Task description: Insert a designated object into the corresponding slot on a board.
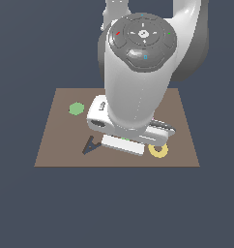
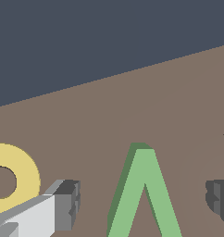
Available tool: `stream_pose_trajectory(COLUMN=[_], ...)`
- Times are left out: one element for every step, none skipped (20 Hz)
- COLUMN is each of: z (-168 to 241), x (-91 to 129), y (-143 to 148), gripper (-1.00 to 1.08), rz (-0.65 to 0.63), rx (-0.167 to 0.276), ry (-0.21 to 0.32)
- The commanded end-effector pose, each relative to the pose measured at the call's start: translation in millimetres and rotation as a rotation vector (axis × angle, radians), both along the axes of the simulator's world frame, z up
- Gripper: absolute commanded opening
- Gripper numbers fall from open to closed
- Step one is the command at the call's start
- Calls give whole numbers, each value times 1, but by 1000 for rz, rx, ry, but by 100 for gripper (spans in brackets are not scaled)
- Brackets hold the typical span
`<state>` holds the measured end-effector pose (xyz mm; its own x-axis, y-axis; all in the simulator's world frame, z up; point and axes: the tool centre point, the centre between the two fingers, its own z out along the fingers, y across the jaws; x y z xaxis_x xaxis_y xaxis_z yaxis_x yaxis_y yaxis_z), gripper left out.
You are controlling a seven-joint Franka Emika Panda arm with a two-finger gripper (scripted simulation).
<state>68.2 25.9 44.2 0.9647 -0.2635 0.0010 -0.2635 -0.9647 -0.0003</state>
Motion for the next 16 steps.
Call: stream_pose_trajectory(z=[-8,-11,-13,-14,-14,-14,-14,-14,-14,-14,-14,-14,-14,-14,-14,-14], x=[-1,-1,-1,-1,-1,-1,-1,-1,-1,-1,-1,-1,-1,-1,-1,-1], y=[0,0,0,0,0,0,0,0,0,0,0,0,0,0,0,0], gripper=[100,100,100,100,100,-100,-100,-100,-100,-100,-100,-100,-100,-100,-100,-100], rz=[0,0,0,0,0,0,0,0,0,0,0,0,0,0,0,0], rx=[0,0,0,0,0,0,0,0,0,0,0,0,0,0,0,0], ry=[2,1,1,1,1,1,1,1,1,1,1,1,1,1,1,1])
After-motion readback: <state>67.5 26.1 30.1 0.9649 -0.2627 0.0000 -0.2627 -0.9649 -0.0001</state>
